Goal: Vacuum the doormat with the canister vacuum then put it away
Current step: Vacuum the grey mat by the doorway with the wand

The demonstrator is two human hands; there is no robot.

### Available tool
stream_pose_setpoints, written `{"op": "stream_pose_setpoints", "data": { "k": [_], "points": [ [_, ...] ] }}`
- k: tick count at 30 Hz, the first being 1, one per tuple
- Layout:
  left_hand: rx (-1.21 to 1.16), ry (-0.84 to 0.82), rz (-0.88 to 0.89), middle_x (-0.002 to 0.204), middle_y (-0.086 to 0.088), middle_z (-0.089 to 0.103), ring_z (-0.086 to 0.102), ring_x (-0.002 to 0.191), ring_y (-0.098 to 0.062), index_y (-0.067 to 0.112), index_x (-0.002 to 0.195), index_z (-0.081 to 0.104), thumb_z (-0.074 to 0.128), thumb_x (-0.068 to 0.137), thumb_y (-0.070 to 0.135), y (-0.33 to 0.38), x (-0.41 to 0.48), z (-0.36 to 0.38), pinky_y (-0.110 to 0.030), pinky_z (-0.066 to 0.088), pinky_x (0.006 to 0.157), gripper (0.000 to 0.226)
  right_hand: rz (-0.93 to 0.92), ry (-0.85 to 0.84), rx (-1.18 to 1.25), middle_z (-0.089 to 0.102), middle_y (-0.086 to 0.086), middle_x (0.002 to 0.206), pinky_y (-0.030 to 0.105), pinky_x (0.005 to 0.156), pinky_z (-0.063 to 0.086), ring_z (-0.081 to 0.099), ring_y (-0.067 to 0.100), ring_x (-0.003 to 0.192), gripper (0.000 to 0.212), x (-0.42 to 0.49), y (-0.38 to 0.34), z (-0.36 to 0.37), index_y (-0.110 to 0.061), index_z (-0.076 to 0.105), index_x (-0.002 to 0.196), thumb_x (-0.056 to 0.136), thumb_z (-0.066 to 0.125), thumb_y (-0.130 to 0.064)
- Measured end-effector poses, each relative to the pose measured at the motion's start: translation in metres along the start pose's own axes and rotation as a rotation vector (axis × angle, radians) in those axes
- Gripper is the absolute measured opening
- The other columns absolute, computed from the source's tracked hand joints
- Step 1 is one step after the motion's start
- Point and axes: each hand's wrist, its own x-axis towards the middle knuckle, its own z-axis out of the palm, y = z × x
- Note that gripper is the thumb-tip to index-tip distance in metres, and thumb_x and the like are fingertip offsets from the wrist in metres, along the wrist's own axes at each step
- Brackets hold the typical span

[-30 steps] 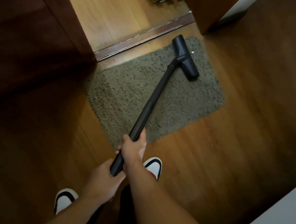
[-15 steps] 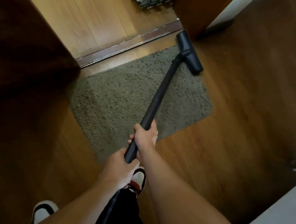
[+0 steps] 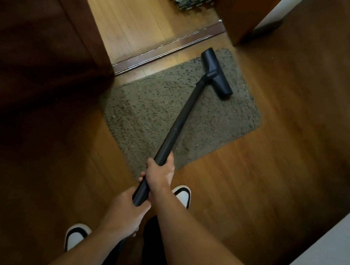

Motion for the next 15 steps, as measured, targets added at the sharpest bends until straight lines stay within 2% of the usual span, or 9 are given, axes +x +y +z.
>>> {"op": "stream_pose_setpoints", "data": {
  "k": [4,7,9,15],
  "points": [
    [-0.025,-0.017,-0.023,0.063,-0.006,0.064,0.057,0.046,-0.016,0.022,0.093,0.062,0.062,0.094,0.034,-0.045,-0.028,-0.023,-0.026,0.047,0.044,0.013,0.011,0.008,-0.019,0.060,0.008,0.092,0.027,0.047,0.051,0.054,0.013,0.047,0.076,-0.033,0.045,0.025,-0.041,0.021,0.156,0.096,0.056,-0.010],
    [-0.002,0.000,-0.034,0.071,-0.001,0.067,0.061,0.055,-0.012,0.025,0.096,0.062,0.062,0.093,0.034,-0.082,-0.048,-0.042,-0.022,0.047,0.048,0.010,0.005,0.011,-0.028,0.058,0.007,0.093,0.028,0.046,0.051,0.054,0.012,0.044,0.076,-0.058,0.078,0.046,-0.040,0.022,0.156,0.096,0.056,-0.009],
    [-0.009,0.001,-0.033,0.071,0.000,0.068,0.063,0.060,-0.015,0.027,0.094,0.063,0.063,0.092,0.034,-0.106,-0.060,-0.056,-0.028,0.049,0.053,0.007,0.012,0.006,-0.034,0.058,0.008,0.092,0.027,0.045,0.050,0.054,0.013,0.044,0.076,-0.074,0.097,0.062,-0.040,0.022,0.156,0.095,0.056,-0.008],
    [-0.041,-0.006,-0.072,0.076,-0.011,0.067,0.061,0.052,-0.020,0.028,0.097,0.061,0.059,0.094,0.030,-0.163,-0.091,-0.099,-0.028,0.048,0.046,0.004,0.005,-0.029,-0.042,0.061,0.012,0.095,0.029,0.046,0.050,0.055,0.015,0.045,0.078,-0.121,0.138,0.109,-0.039,0.019,0.157,0.097,0.056,-0.007]
  ]
}}
